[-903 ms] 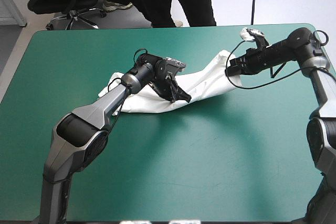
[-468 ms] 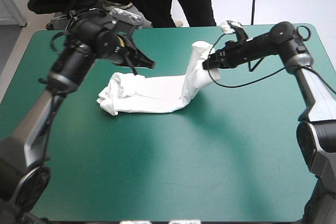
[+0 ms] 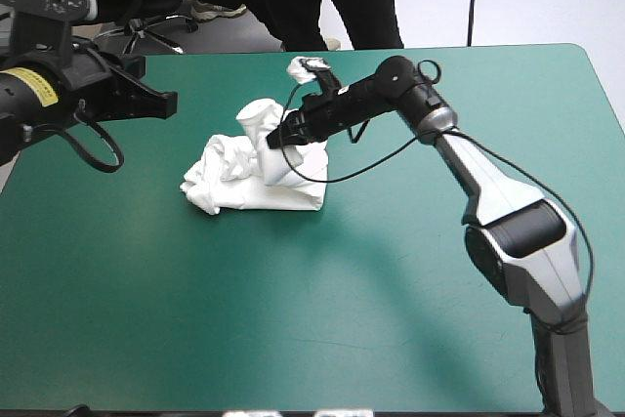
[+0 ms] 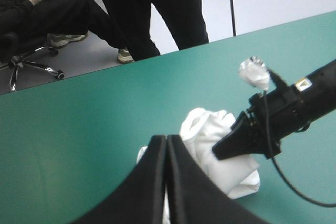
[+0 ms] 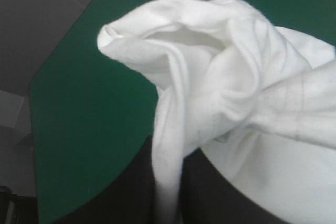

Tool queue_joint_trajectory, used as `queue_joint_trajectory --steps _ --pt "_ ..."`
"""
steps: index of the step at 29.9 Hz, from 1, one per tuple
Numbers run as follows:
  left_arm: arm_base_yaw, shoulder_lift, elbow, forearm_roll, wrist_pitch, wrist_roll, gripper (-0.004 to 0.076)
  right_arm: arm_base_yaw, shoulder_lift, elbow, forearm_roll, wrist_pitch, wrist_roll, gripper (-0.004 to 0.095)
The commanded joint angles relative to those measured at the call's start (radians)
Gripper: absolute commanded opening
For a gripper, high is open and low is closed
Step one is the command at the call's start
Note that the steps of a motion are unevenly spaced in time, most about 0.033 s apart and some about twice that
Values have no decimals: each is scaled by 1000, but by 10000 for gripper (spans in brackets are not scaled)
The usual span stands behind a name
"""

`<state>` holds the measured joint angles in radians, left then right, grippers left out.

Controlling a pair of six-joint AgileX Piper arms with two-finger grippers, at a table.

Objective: Fold the cloth

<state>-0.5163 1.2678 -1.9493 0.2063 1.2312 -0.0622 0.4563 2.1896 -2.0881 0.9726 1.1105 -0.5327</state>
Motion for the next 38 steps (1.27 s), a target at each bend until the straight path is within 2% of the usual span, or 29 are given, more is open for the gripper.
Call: queue_joint_trajectory --steps 1,5,7,8,11,16,21,23,30,38 --pt "-2 -23 -20 21 60 -21 -17 51 21 -144 150 12 -26 256" --pt "-2 -21 -15 9 60 -21 -17 80 87 -254 157 60 -24 551" --pt "-2 -21 -7 9 60 -23 -17 77 96 -294 156 89 -21 645" --pt "-2 -21 -5 9 60 -23 -17 75 96 -305 150 96 -21 657" --pt "-2 -21 3 5 60 -23 -17 48 96 -346 114 134 -5 644" --pt "-2 -21 8 5 60 -23 -17 -37 72 -376 -14 138 131 631" --pt "-2 -21 8 5 60 -23 -17 -117 -19 -341 -292 140 238 631" --pt "-2 -21 8 5 60 -23 -17 -141 -65 -299 -369 140 273 630" --pt "-2 -21 8 5 60 -25 -17 -167 -172 -56 -364 139 217 562" --pt "-2 -21 8 3 60 -25 -17 -126 -61 31 -342 110 152 563"
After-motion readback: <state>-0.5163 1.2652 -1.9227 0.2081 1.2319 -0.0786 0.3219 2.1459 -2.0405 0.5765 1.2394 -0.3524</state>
